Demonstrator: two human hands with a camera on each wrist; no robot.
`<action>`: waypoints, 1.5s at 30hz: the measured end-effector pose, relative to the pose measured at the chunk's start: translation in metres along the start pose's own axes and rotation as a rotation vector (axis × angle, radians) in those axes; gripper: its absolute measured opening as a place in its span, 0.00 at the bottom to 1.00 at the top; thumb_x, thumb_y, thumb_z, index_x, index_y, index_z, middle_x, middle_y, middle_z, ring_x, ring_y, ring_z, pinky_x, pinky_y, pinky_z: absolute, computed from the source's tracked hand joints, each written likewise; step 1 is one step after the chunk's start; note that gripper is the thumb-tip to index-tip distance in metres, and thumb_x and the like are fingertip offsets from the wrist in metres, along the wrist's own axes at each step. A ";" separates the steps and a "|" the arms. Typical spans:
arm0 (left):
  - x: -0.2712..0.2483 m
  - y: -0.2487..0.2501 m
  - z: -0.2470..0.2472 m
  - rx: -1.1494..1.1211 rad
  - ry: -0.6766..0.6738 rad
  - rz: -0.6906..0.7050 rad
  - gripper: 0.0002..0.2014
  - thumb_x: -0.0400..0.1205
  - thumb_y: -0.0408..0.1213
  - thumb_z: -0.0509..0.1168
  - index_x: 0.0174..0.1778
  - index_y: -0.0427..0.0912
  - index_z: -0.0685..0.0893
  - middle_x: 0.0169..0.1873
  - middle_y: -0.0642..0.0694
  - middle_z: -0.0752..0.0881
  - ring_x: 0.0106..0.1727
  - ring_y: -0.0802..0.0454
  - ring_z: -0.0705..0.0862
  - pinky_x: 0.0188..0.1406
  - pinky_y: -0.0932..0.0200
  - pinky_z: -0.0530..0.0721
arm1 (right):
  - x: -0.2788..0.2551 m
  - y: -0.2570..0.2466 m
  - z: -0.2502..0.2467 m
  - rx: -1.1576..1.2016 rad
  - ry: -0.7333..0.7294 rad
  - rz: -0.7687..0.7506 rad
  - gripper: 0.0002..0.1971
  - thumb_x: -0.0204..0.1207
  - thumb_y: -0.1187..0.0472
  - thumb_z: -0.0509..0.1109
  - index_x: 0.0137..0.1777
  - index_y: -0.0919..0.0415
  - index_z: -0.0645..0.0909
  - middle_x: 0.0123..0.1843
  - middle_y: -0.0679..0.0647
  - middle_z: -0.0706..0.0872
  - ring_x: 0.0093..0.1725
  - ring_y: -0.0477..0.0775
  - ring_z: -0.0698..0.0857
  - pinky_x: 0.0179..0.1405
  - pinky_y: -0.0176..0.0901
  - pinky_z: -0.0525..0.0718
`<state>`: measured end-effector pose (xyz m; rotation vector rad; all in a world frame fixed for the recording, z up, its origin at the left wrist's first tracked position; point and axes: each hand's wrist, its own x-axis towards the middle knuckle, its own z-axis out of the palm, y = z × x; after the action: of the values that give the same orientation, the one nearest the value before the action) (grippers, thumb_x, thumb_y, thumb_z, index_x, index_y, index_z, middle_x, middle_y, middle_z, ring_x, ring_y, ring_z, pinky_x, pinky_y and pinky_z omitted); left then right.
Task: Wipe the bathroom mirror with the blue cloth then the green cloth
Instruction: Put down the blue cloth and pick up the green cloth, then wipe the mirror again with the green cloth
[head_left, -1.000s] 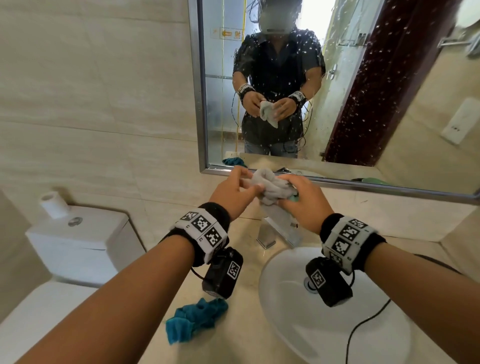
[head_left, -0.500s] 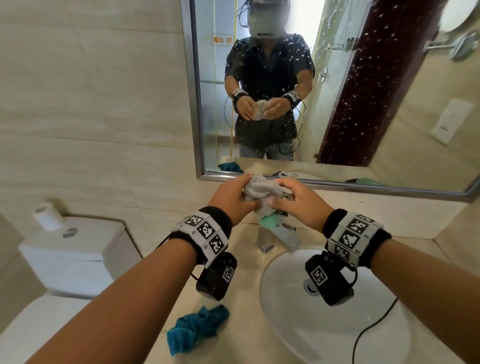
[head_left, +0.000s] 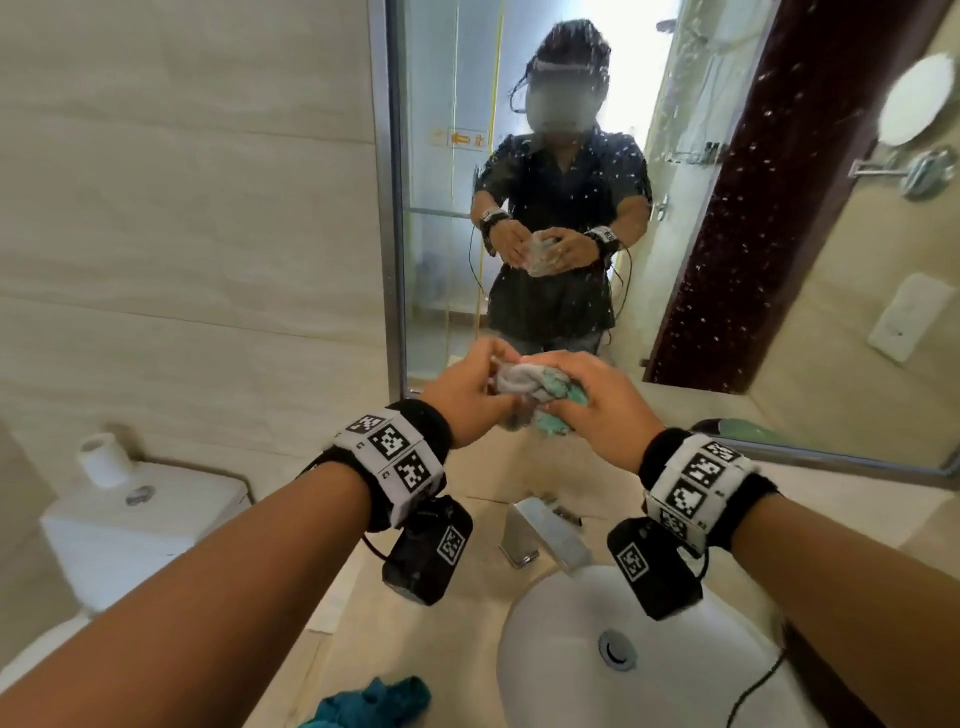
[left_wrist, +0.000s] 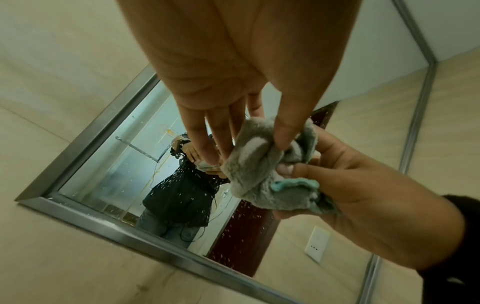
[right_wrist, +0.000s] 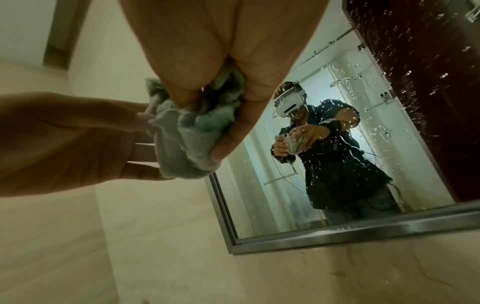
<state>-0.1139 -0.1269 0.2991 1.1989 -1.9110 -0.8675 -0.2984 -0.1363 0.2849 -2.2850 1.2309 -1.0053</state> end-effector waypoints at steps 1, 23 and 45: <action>0.003 0.007 -0.002 0.013 0.022 -0.007 0.16 0.80 0.30 0.66 0.59 0.47 0.69 0.58 0.41 0.82 0.53 0.46 0.85 0.47 0.53 0.88 | 0.006 0.002 -0.004 0.023 0.023 -0.004 0.22 0.75 0.69 0.68 0.65 0.47 0.78 0.57 0.54 0.80 0.55 0.50 0.81 0.57 0.49 0.83; 0.088 0.095 -0.091 0.020 0.231 0.021 0.11 0.77 0.46 0.71 0.46 0.51 0.74 0.45 0.41 0.86 0.46 0.44 0.88 0.51 0.43 0.87 | 0.110 -0.061 -0.074 0.045 0.251 -0.143 0.15 0.70 0.52 0.76 0.57 0.42 0.82 0.60 0.46 0.79 0.61 0.43 0.77 0.62 0.35 0.74; 0.227 0.164 -0.226 1.117 0.549 0.273 0.56 0.68 0.66 0.70 0.82 0.58 0.38 0.82 0.48 0.35 0.83 0.45 0.38 0.79 0.34 0.47 | 0.269 -0.082 -0.163 -0.743 0.531 -0.223 0.17 0.75 0.69 0.66 0.62 0.57 0.83 0.64 0.53 0.79 0.59 0.58 0.79 0.59 0.48 0.80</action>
<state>-0.0706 -0.3179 0.6012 1.4768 -1.9824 0.7520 -0.2708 -0.3101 0.5579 -2.8578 1.8312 -1.4939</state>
